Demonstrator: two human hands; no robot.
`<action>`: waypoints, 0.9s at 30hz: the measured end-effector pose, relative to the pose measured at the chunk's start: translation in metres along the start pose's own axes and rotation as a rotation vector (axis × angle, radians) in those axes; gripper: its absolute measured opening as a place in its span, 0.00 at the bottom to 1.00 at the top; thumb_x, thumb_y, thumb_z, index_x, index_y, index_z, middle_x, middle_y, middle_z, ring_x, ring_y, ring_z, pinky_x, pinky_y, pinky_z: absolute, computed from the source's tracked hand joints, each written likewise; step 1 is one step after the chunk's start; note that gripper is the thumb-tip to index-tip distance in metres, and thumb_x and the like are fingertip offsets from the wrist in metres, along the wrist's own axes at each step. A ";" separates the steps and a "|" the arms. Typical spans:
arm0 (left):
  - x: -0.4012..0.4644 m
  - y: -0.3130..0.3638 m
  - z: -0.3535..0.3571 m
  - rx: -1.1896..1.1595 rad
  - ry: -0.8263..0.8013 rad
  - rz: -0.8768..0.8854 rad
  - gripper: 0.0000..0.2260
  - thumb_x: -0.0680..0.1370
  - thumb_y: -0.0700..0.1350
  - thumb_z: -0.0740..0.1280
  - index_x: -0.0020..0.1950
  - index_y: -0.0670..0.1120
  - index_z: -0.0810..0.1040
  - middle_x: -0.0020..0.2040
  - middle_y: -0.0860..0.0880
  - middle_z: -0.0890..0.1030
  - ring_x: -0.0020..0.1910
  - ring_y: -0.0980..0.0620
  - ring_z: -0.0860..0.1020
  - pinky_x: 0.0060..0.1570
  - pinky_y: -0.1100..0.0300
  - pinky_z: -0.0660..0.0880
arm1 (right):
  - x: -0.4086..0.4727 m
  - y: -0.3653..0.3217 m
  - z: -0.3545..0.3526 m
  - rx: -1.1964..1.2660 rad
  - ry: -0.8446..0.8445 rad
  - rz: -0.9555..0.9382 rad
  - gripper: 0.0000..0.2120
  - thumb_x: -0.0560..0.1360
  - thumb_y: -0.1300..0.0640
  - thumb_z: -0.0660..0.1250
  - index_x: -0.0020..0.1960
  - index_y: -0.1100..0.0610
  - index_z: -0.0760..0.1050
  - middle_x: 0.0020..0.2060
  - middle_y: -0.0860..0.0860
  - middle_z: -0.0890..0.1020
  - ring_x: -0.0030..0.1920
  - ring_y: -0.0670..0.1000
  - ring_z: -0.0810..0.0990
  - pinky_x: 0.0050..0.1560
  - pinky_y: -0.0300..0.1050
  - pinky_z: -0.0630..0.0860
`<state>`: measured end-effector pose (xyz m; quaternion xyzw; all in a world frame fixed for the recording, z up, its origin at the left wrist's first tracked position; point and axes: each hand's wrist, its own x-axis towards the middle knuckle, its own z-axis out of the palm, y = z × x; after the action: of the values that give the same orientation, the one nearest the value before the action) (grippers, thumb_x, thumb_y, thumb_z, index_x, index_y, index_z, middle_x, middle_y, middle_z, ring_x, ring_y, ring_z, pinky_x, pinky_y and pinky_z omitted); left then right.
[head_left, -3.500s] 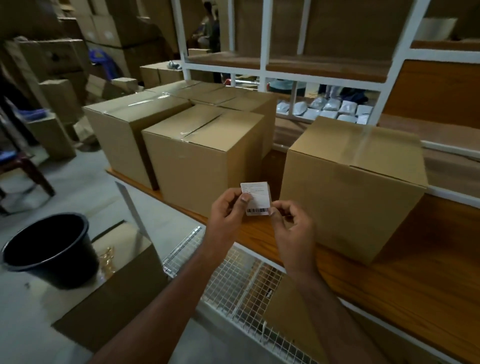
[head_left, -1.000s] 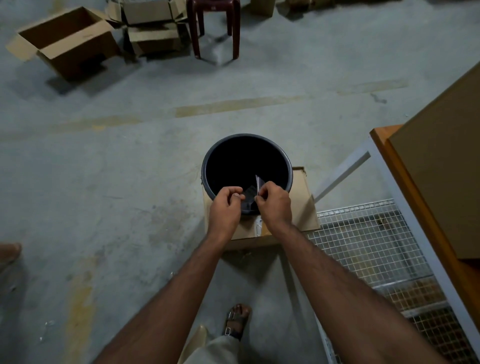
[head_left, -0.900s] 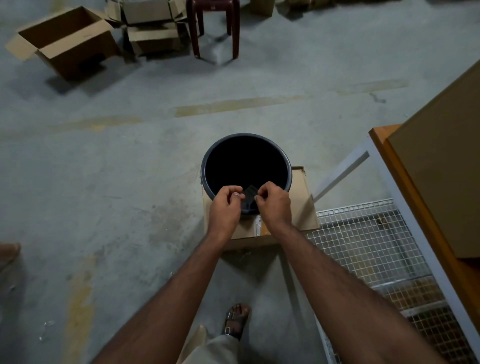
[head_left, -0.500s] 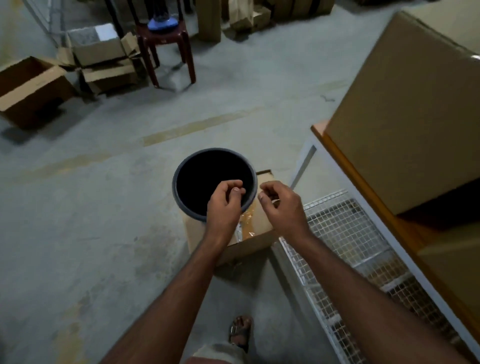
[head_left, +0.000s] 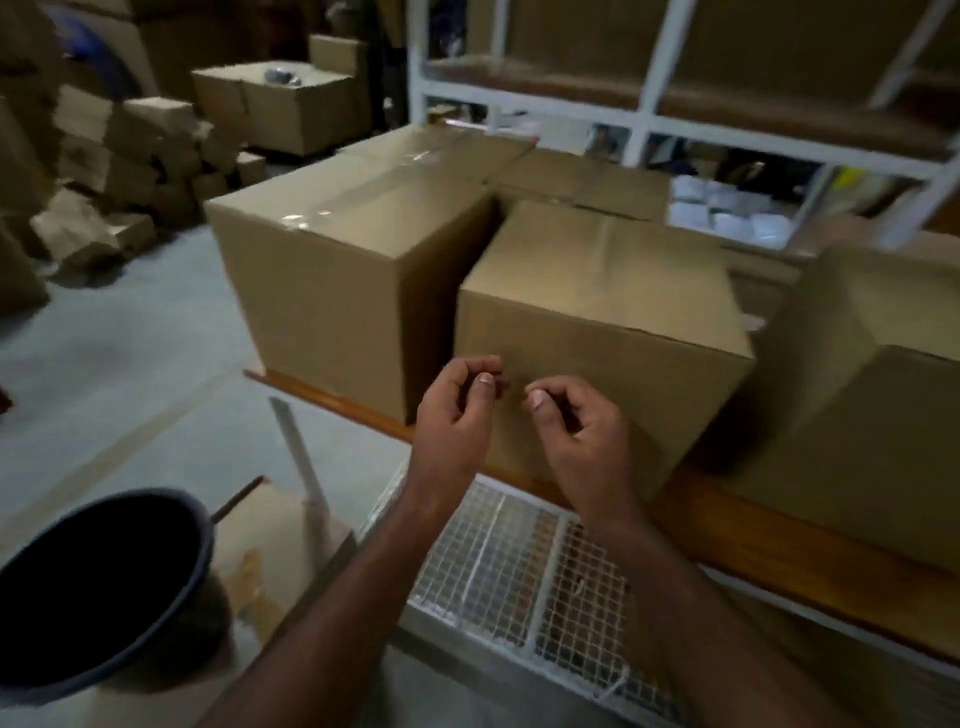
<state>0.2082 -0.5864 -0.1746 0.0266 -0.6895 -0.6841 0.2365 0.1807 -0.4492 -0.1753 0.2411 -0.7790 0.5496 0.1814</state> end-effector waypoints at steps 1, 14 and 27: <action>0.000 0.004 0.018 -0.004 -0.033 0.031 0.09 0.83 0.35 0.60 0.57 0.43 0.79 0.49 0.47 0.82 0.51 0.54 0.82 0.52 0.62 0.77 | -0.001 0.000 -0.018 -0.008 0.041 -0.017 0.04 0.79 0.60 0.67 0.48 0.55 0.80 0.40 0.43 0.82 0.43 0.44 0.81 0.44 0.38 0.78; -0.077 0.052 0.267 -0.065 -0.363 0.116 0.10 0.83 0.35 0.60 0.57 0.45 0.79 0.49 0.49 0.82 0.49 0.57 0.80 0.49 0.64 0.77 | -0.063 0.063 -0.283 -0.154 0.457 0.102 0.05 0.80 0.60 0.65 0.52 0.55 0.80 0.44 0.45 0.82 0.46 0.48 0.81 0.45 0.51 0.81; -0.085 0.049 0.354 0.144 0.027 -0.009 0.11 0.83 0.41 0.62 0.65 0.49 0.73 0.59 0.50 0.74 0.51 0.57 0.77 0.45 0.66 0.74 | -0.067 0.108 -0.397 -0.309 0.622 0.187 0.10 0.78 0.61 0.68 0.58 0.55 0.79 0.56 0.53 0.75 0.47 0.49 0.77 0.43 0.25 0.73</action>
<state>0.1691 -0.2234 -0.1359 0.0558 -0.7335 -0.6333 0.2403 0.1801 -0.0323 -0.1639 -0.0405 -0.7791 0.4865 0.3932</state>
